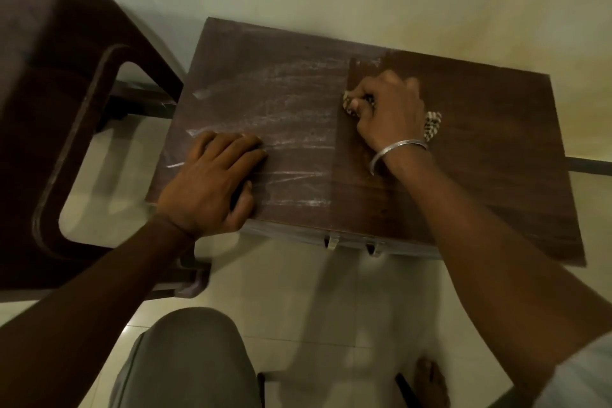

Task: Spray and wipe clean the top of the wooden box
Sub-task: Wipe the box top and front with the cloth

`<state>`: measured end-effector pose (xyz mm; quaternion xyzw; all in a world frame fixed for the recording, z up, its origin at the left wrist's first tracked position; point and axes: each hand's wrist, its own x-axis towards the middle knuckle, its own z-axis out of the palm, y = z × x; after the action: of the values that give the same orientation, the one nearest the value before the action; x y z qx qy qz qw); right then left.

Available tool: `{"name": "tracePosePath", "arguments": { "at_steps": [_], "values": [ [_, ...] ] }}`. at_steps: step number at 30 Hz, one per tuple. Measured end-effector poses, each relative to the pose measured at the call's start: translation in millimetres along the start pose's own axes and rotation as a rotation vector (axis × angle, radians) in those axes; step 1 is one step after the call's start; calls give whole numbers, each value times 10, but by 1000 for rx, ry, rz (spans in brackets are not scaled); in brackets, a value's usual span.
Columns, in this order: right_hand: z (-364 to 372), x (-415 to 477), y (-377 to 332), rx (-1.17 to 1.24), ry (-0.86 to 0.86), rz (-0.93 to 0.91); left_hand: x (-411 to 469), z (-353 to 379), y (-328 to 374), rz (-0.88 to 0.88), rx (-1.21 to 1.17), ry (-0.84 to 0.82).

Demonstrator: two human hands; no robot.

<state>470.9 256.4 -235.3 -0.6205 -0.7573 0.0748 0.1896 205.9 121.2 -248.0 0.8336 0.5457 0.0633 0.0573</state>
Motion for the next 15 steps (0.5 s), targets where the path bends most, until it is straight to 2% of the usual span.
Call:
{"name": "tracePosePath", "arguments": {
  "at_steps": [2, 9, 15],
  "values": [
    [-1, 93, 29, -6, 0, 1, 3, -2, 5, -1, -2, 3],
    [49, 812, -7, -84, 33, 193, -2, -5, -2, -6, 4, -22],
    [109, 970, -30, -124, 44, 225, -7, -3, -10, -1, 14, -25]
  ]
}}
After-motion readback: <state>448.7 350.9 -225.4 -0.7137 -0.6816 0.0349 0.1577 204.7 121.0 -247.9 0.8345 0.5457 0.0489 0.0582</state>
